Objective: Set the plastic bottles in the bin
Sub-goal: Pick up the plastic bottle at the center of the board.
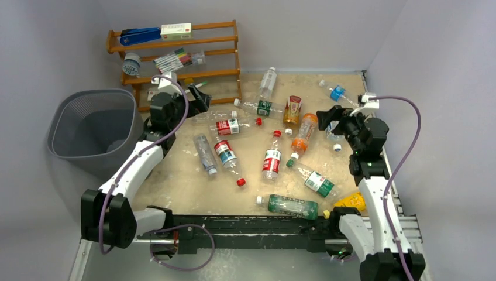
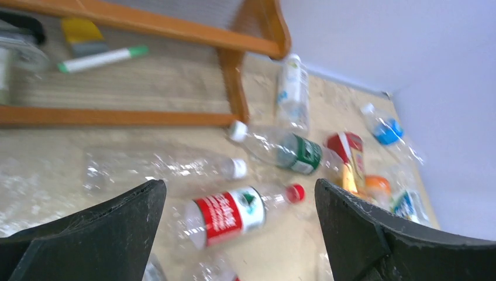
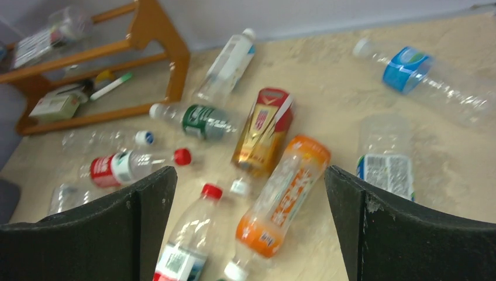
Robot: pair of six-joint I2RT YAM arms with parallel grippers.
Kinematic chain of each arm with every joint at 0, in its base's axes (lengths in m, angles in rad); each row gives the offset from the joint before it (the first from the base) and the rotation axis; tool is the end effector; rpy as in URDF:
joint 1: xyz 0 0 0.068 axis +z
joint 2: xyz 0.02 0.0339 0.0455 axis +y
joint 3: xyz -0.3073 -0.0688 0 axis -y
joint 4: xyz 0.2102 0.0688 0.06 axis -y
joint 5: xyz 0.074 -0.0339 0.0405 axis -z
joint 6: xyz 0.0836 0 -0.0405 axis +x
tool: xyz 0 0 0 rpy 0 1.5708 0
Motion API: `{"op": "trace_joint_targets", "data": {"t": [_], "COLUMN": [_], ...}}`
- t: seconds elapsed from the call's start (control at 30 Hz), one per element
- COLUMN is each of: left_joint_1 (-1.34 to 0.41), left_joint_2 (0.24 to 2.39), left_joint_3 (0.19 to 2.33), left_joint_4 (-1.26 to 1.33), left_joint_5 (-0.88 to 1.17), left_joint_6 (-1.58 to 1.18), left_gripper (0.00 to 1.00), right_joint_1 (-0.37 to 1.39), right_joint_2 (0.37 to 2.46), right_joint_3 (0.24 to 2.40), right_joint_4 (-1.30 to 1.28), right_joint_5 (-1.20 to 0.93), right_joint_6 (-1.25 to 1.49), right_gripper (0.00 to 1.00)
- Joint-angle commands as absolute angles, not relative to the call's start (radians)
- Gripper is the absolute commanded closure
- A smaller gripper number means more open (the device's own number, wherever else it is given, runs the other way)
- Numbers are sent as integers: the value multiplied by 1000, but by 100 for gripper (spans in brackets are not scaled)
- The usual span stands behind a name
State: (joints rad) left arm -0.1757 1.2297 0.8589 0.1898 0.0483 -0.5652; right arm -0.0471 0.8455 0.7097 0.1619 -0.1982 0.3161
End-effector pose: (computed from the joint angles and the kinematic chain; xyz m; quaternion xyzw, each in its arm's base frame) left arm 0.2846 -0.0546 0.3545 -0.1334 0.7564 -0.2490 0.5900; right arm 0.1890 0.0076 0.3785 0.0557 0.6958 0.1640 0.6971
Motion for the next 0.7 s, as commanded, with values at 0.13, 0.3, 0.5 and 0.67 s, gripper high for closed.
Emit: {"op": "trace_joint_targets", "data": {"t": [0.13,0.3,0.5,0.67], "left_joint_1": [-199,-199,-209,-212], "left_joint_2": [1133,1061,1099,1052], "left_joint_3": [999,1014,1028,1154], "left_joint_4": [-133,-168,-167,-393], "left_joint_5": [191,238,400,253], "left_joint_6": [-648,-725,-803,-705], "left_gripper": [0,0,0,0], "right_joint_1": [-48,-48,-48,-48], "right_joint_2": [669,583,567,630], "right_joint_3": [729,742,768,768], "right_joint_4": [-85,-114,-167,-150], "right_joint_5": [-403,-473,-584,-659], "right_joint_6": [388,441,488,522], "right_gripper": [0,0,0,0]}}
